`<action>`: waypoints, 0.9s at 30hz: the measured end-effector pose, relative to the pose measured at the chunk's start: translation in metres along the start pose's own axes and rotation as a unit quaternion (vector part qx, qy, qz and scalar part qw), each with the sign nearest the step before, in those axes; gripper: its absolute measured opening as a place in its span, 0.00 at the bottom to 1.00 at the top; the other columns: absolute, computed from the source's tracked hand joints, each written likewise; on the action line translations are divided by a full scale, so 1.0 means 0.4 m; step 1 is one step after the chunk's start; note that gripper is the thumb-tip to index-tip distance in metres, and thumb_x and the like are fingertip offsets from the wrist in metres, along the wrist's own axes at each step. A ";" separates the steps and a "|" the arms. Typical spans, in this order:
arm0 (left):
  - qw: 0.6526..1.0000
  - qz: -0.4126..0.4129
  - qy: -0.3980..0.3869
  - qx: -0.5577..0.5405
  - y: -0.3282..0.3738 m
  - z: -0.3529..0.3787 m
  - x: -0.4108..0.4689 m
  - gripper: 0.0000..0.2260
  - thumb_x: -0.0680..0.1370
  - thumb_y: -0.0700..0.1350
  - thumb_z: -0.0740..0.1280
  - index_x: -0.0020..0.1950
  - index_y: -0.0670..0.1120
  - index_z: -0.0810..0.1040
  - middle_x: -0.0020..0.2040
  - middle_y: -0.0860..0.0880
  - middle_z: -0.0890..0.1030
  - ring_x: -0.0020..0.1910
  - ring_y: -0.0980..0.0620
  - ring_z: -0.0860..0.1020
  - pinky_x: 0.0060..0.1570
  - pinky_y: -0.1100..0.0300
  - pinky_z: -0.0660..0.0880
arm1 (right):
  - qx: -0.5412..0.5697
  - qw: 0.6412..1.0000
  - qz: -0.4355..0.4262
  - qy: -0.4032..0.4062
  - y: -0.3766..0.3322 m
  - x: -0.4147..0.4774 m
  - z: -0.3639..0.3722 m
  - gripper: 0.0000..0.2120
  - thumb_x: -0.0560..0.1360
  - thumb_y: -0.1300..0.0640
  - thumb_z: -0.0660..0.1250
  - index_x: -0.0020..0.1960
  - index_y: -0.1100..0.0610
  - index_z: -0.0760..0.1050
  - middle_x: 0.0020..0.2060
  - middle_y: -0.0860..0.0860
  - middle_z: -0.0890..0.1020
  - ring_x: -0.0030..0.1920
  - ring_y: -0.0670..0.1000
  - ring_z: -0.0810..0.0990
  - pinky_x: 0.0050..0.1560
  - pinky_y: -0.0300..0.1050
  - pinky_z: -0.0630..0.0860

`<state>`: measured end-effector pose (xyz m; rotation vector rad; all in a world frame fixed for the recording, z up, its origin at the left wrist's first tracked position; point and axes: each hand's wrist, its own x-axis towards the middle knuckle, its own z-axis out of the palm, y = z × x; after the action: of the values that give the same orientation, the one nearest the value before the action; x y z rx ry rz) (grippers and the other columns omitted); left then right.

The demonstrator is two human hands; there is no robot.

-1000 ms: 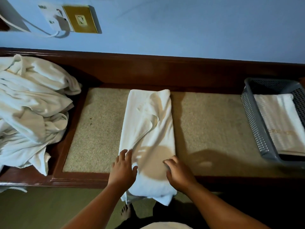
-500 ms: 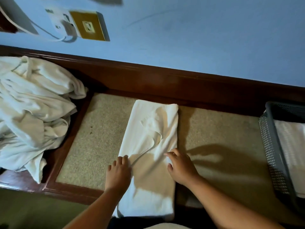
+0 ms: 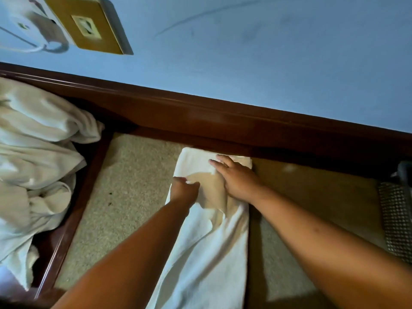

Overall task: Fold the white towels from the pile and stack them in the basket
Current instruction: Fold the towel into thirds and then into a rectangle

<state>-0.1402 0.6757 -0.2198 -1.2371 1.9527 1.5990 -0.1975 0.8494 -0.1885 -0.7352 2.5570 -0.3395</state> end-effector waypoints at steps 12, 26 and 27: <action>0.974 0.141 0.030 0.173 0.145 -0.070 0.220 0.12 0.73 0.44 0.77 0.45 0.51 0.74 0.37 0.56 0.79 0.41 0.52 0.79 0.39 0.63 0.72 | 0.046 0.997 -0.001 -0.058 0.029 0.236 -0.054 0.05 0.76 0.48 0.69 0.48 0.49 0.78 0.43 0.47 0.79 0.48 0.53 0.80 0.43 0.44 0.72; 0.967 0.210 -0.015 0.144 0.107 -0.097 0.239 0.08 0.79 0.40 0.66 0.44 0.53 0.77 0.40 0.52 0.81 0.37 0.52 0.78 0.38 0.59 0.74 | 0.201 0.976 0.054 0.057 -0.003 0.268 0.035 0.06 0.77 0.51 0.70 0.49 0.53 0.79 0.48 0.51 0.81 0.49 0.53 0.79 0.49 0.48 0.76; 0.968 0.210 -0.027 0.131 0.102 -0.099 0.238 0.07 0.80 0.43 0.65 0.45 0.53 0.78 0.42 0.51 0.82 0.39 0.51 0.79 0.42 0.55 0.77 | 0.183 0.979 0.063 0.068 -0.006 0.268 0.040 0.06 0.77 0.50 0.70 0.50 0.53 0.79 0.49 0.51 0.81 0.50 0.54 0.79 0.49 0.48 0.75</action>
<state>-0.2156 0.6003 -0.2496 -0.7011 2.4119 1.4638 -0.2694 0.7866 -0.2396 -0.4226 2.5437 -0.8152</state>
